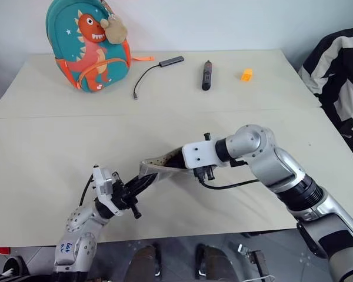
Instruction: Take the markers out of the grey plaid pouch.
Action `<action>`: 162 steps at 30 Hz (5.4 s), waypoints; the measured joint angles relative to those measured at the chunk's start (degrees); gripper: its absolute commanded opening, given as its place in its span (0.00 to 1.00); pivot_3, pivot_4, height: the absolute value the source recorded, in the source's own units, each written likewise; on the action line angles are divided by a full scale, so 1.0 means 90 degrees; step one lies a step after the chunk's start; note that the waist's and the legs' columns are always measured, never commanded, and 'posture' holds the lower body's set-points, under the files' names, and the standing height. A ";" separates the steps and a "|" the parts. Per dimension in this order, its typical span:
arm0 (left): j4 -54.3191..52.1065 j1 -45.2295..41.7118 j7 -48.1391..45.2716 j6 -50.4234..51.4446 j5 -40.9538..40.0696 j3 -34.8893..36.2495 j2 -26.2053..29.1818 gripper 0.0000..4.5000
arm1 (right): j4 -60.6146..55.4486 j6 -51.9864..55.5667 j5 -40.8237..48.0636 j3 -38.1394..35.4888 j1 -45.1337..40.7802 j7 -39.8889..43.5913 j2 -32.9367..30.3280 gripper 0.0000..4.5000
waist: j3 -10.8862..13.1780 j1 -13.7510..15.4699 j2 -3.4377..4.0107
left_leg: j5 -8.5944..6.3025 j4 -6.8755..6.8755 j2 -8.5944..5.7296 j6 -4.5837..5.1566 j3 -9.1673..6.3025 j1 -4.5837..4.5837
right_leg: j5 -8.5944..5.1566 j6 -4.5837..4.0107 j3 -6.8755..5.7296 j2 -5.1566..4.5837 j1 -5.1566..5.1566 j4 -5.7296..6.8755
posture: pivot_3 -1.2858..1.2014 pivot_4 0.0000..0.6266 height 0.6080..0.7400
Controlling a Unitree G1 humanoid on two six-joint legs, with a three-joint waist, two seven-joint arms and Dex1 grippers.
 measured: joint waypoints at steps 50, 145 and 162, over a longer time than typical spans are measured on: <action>0.0261 0.0033 -0.0163 -0.0344 0.0011 0.0050 0.0003 0.00 | 0.2385 -0.0190 0.0116 -0.1529 0.1815 -0.1146 -0.2946 0.13 | -0.0001 -0.0014 0.0027 | -0.0053 0.0046 0.0085 0.0016 0.0155 0.0007 | 0.0077 0.0019 -0.0034 0.0018 -0.0008 -0.0081 | 0.52 0.24 1.00; 0.0178 0.0094 -0.0023 -0.0321 0.0215 -0.0322 0.0075 0.00 | 0.1157 -0.1810 -0.1044 0.0560 0.0176 -0.1404 0.0622 0.77 | -0.0012 -0.0164 0.0024 | -0.0048 0.0064 0.0126 0.0022 0.0287 0.0005 | 0.0120 -0.0025 -0.0013 0.0002 -0.0120 0.0007 | 0.52 0.24 1.00; 0.0186 0.0132 -0.0022 -0.0321 0.0214 -0.0298 0.0061 0.00 | 0.1647 -0.2360 -0.1519 0.0563 0.0266 -0.1982 0.0897 0.71 | -0.0012 -0.0177 0.0023 | -0.0048 0.0065 0.0130 0.0021 0.0291 0.0009 | 0.0121 -0.0027 -0.0011 0.0002 -0.0122 0.0011 | 0.52 0.24 1.00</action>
